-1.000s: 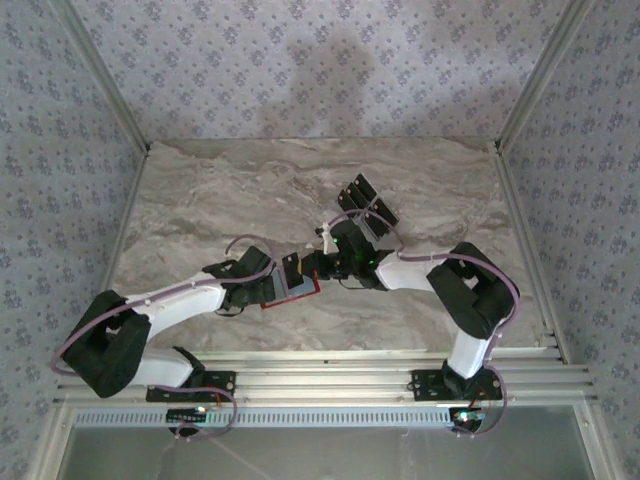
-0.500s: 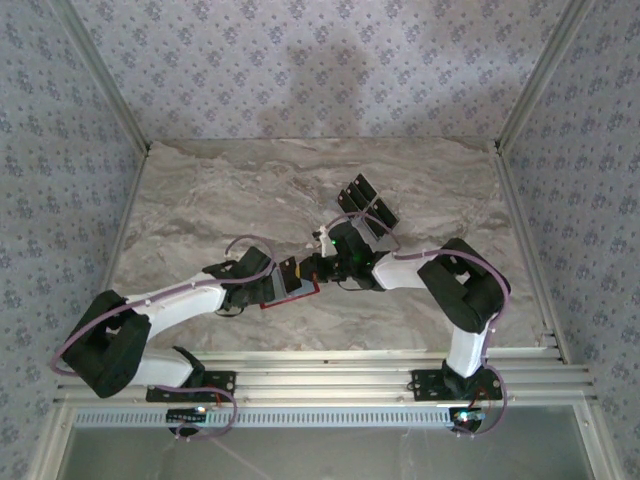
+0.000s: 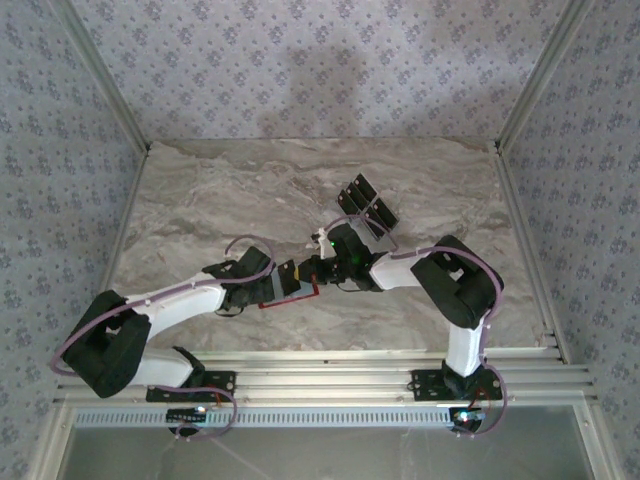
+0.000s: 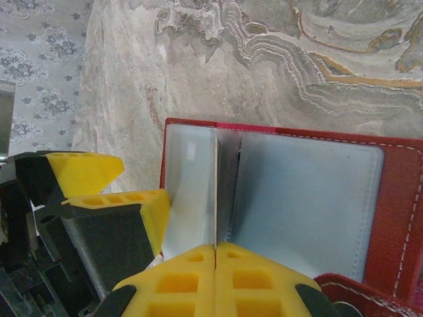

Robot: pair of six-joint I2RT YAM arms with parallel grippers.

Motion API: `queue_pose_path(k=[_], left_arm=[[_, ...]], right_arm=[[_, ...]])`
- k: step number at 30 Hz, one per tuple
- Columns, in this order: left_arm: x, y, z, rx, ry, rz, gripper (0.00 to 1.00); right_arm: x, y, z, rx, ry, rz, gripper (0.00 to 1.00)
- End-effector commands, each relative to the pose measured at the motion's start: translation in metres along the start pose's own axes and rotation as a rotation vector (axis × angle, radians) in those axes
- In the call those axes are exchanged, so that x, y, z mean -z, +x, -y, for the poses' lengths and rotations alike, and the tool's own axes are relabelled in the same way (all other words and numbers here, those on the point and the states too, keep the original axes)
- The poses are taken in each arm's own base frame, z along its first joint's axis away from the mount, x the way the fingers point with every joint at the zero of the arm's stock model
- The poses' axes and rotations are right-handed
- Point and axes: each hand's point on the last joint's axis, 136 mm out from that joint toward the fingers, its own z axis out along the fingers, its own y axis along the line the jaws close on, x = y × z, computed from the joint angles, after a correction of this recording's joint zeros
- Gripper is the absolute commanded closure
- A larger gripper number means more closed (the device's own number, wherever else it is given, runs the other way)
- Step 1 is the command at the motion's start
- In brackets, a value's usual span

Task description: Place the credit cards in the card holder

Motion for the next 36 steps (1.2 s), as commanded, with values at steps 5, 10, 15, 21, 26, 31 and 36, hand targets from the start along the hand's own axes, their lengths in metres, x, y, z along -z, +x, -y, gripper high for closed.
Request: queue_pose_path(k=[5, 10, 15, 21, 26, 31, 36], left_arm=[[-0.003, 0.013, -0.015, -0.022, -0.057, -0.036, 0.05], [-0.003, 0.013, -0.015, -0.021, -0.057, -0.038, 0.05], [-0.003, 0.014, -0.016, -0.022, -0.06, -0.038, 0.05], [-0.003, 0.014, -0.016, -0.023, -0.06, -0.038, 0.05], [-0.003, 0.014, -0.016, -0.023, -0.059, -0.039, 0.05], [-0.003, 0.014, -0.016, -0.022, -0.059, -0.038, 0.05], [-0.004, 0.015, -0.016, -0.024, -0.059, -0.039, 0.05]], right_arm=[[-0.004, 0.008, 0.003, -0.026, -0.014, -0.023, 1.0], [-0.005, 0.008, 0.007, -0.072, -0.038, -0.013, 1.0], [-0.007, 0.007, 0.008, -0.112, -0.065, -0.005, 1.0], [-0.006, 0.008, 0.008, -0.129, -0.07, 0.0, 1.0], [-0.006, 0.013, 0.014, -0.144, -0.053, -0.005, 1.0], [-0.006, 0.018, 0.019, -0.155, -0.038, -0.008, 1.0], [-0.005, 0.021, 0.022, -0.165, -0.029, -0.008, 1.0]])
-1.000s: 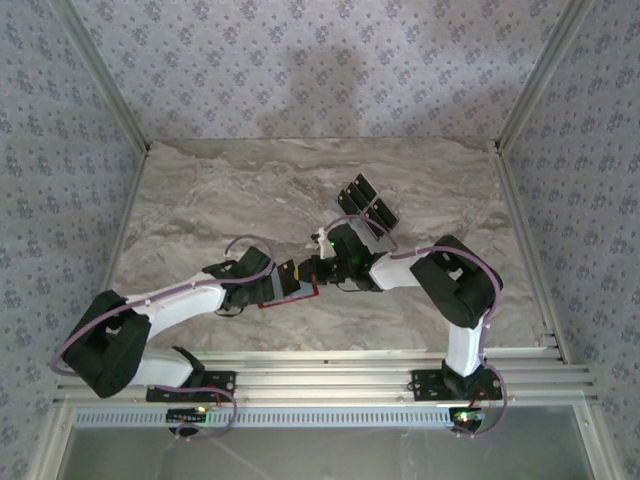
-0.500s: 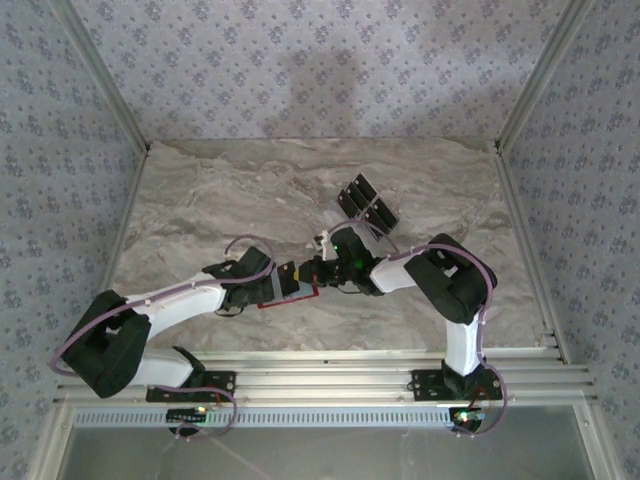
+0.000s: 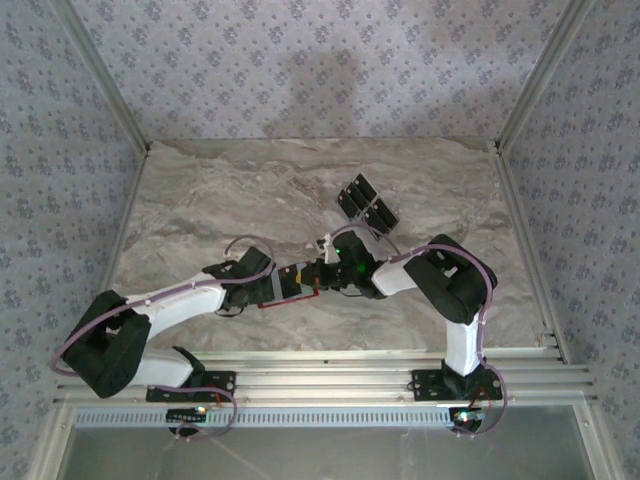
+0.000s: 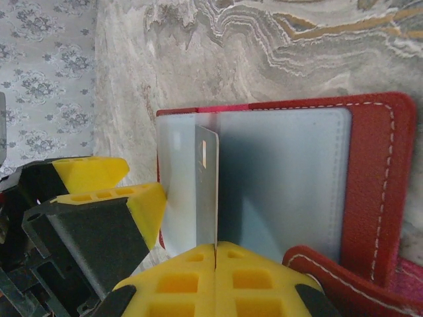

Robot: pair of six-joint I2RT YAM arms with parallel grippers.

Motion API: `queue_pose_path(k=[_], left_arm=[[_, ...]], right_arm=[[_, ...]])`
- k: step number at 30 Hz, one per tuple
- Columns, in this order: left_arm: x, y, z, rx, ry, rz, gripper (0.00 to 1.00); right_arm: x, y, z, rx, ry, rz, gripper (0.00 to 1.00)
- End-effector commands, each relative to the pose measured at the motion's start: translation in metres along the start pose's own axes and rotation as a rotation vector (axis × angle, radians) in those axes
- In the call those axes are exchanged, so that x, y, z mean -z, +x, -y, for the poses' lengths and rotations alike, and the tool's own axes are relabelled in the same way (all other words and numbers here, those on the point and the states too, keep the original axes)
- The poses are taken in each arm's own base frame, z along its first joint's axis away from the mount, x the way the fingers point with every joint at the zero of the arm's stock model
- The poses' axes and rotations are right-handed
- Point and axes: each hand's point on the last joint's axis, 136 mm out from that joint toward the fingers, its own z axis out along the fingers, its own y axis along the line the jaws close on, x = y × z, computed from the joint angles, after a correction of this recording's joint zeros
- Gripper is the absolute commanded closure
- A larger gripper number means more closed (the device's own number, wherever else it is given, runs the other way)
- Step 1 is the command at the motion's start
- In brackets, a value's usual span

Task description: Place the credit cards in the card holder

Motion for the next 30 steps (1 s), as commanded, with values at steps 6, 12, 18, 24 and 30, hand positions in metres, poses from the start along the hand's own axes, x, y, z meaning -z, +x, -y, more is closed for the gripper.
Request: queue_pose_path(k=[6, 12, 18, 24, 30], left_arm=[[-0.004, 0.015, -0.015, -0.023, -0.055, -0.044, 0.05], [-0.004, 0.015, -0.015, -0.023, -0.055, -0.042, 0.05], [-0.004, 0.016, -0.015, -0.025, -0.055, -0.042, 0.05], [-0.004, 0.016, -0.015, -0.023, -0.054, -0.041, 0.05], [-0.005, 0.016, -0.016, -0.026, -0.054, -0.043, 0.05]], right_arm=[[-0.001, 0.009, 0.018, -0.051, 0.043, -0.001, 1.0], [-0.001, 0.01, 0.021, -0.067, 0.048, 0.003, 1.0], [-0.004, 0.011, 0.022, -0.082, 0.046, -0.006, 1.0], [-0.011, 0.014, 0.02, -0.091, 0.033, -0.034, 1.0], [-0.016, 0.016, 0.017, -0.088, 0.028, -0.055, 1.0]])
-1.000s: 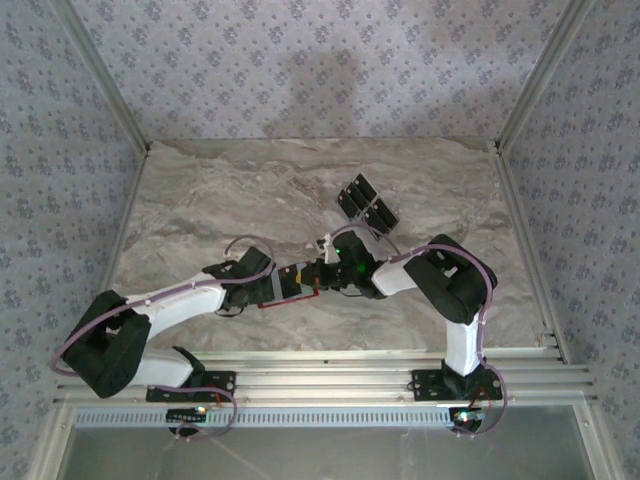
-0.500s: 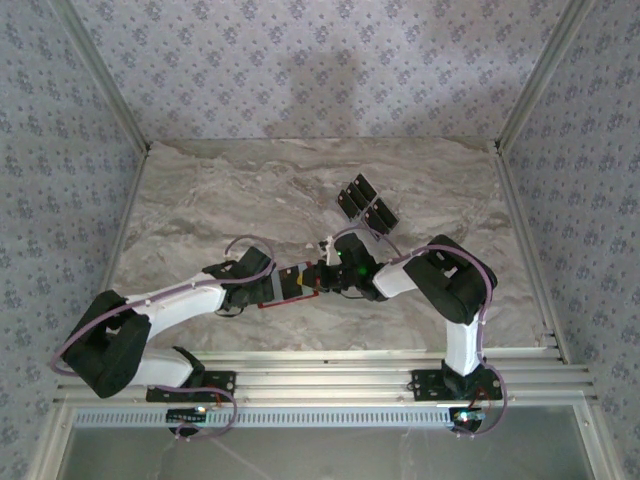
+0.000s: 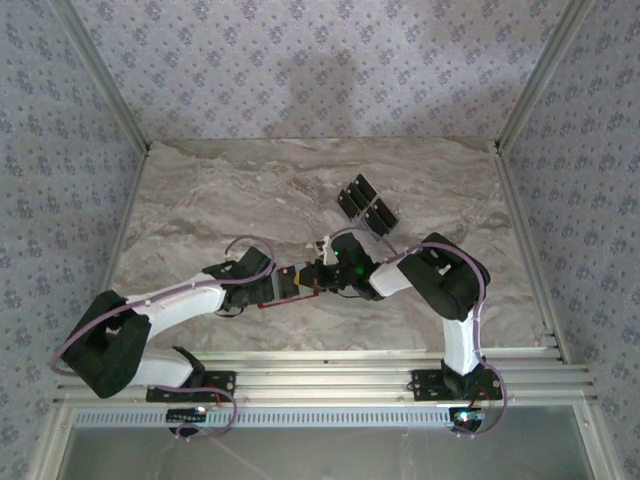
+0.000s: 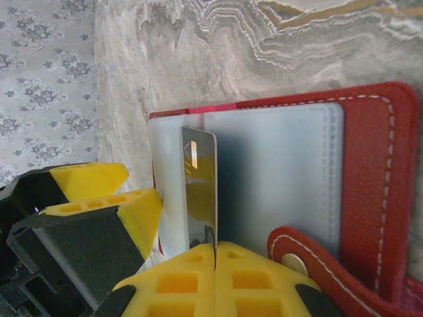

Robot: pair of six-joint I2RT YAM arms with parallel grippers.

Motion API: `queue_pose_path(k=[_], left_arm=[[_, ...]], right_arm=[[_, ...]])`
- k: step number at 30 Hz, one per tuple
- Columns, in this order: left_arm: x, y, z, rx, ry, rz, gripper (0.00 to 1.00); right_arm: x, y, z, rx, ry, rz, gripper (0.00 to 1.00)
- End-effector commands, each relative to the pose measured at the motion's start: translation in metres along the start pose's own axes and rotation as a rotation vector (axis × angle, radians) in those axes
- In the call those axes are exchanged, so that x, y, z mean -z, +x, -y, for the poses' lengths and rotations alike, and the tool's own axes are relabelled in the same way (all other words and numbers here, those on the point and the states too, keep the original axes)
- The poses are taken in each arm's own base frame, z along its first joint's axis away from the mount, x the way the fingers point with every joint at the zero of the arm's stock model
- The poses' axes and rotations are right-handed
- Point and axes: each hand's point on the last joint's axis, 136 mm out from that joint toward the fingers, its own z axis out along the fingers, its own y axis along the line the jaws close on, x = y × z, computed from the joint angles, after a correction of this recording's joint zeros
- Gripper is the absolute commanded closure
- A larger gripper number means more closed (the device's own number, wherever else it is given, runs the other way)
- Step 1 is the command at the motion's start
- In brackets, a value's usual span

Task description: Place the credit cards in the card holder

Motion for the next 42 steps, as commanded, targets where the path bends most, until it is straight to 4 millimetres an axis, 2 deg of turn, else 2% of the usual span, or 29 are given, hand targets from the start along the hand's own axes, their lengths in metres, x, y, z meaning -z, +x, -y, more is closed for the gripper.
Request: queue_pose_path(k=[1, 9, 15, 20, 27, 42], left_arm=[[-0.004, 0.016, -0.016, -0.026, -0.056, -0.046, 0.05], [-0.004, 0.015, -0.015, -0.025, -0.053, -0.043, 0.05], [0.011, -0.002, -0.015, 0.002, -0.044, -0.003, 0.03], [0.022, -0.011, -0.032, 0.084, -0.062, 0.018, 0.02], [0.014, 0.002, -0.047, 0.138, -0.108, -0.026, 0.02], [-0.003, 0.013, -0.043, 0.128, -0.113, -0.077, 0.02]], right_arm=[[-0.008, 0.012, 0.015, -0.041, 0.045, -0.05, 1.0], [-0.015, 0.017, 0.014, -0.04, 0.051, -0.089, 1.0], [-0.019, 0.02, 0.017, -0.038, 0.072, -0.11, 1.0], [-0.019, 0.02, 0.022, -0.041, 0.096, -0.113, 1.0], [-0.02, 0.021, 0.024, -0.042, 0.109, -0.119, 1.0], [-0.029, 0.028, 0.024, -0.04, 0.163, -0.177, 1.0]])
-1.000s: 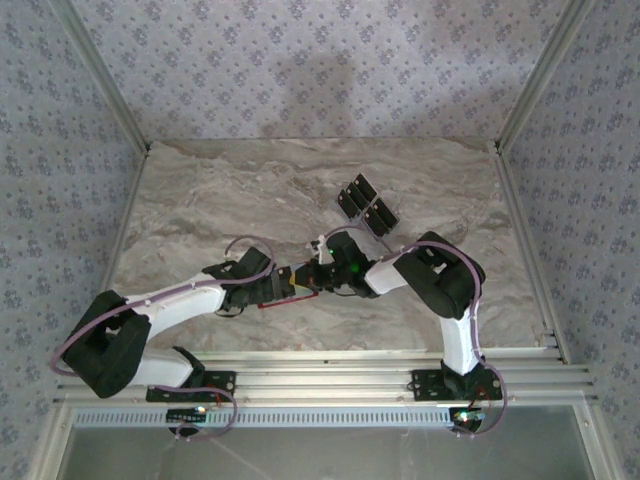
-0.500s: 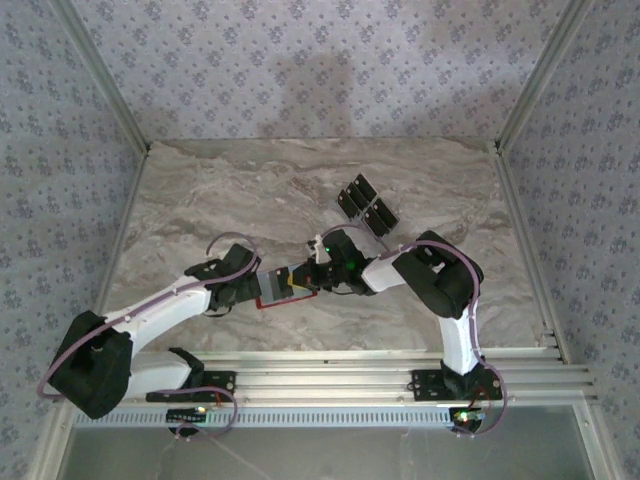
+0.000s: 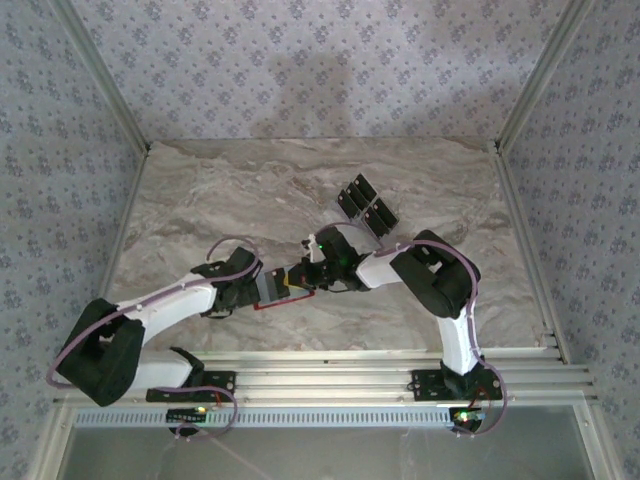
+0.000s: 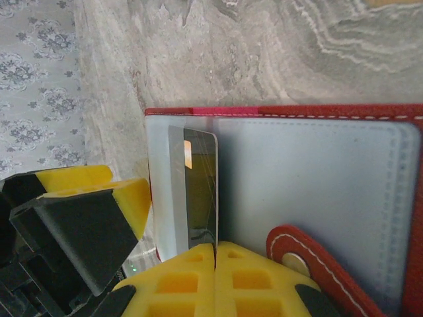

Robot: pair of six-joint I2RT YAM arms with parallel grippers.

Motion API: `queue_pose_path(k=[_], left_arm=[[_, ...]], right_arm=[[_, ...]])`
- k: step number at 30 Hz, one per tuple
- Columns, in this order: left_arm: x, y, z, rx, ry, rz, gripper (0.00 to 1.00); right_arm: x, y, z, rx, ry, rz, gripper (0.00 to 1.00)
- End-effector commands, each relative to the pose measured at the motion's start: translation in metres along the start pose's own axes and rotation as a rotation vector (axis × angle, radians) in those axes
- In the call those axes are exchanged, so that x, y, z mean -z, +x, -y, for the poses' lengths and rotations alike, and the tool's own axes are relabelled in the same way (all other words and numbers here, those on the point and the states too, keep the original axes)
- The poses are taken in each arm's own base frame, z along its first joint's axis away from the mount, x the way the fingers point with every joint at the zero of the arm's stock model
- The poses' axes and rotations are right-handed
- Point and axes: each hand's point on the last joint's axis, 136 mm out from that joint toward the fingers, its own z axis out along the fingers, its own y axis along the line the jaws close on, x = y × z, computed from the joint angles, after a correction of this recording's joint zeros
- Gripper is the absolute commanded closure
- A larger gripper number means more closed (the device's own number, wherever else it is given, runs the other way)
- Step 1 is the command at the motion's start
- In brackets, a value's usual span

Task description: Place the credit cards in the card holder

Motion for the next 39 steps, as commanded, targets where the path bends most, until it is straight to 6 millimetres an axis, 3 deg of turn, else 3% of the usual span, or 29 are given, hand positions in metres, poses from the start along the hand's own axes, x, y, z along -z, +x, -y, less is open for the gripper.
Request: queue_pose_path(k=[1, 12, 18, 21, 25, 29, 35, 38, 39], left_arm=[[-0.005, 0.003, 0.0, 0.004, -0.001, -0.017, 0.02], [-0.008, 0.005, 0.004, -0.001, 0.019, -0.018, 0.03], [-0.01, 0.004, 0.007, -0.005, 0.033, -0.015, 0.03], [-0.011, 0.003, 0.011, -0.01, 0.043, -0.012, 0.03], [-0.013, 0.001, 0.014, -0.017, 0.049, -0.01, 0.03], [-0.015, 0.0, 0.018, -0.019, 0.054, -0.011, 0.03], [-0.016, 0.001, 0.017, -0.02, 0.057, -0.009, 0.03], [-0.015, 0.001, 0.017, -0.016, 0.058, -0.007, 0.03], [-0.015, 0.001, 0.016, -0.014, 0.058, -0.008, 0.03]], right_arm=[[-0.01, 0.024, 0.033, -0.058, 0.117, -0.08, 1.0], [-0.018, 0.031, 0.025, -0.029, 0.165, -0.148, 0.99], [-0.006, 0.026, 0.015, 0.009, 0.181, -0.141, 0.66], [0.005, 0.019, 0.011, 0.03, 0.194, -0.12, 0.59], [0.017, 0.013, 0.01, 0.048, 0.22, -0.103, 0.58], [0.025, 0.007, 0.014, 0.07, 0.273, -0.089, 0.61], [0.024, 0.003, 0.018, 0.114, 0.344, -0.111, 0.9], [0.021, 0.005, 0.021, 0.119, 0.36, -0.127, 0.95], [0.018, -0.004, 0.01, 0.133, 0.344, -0.111, 0.96]])
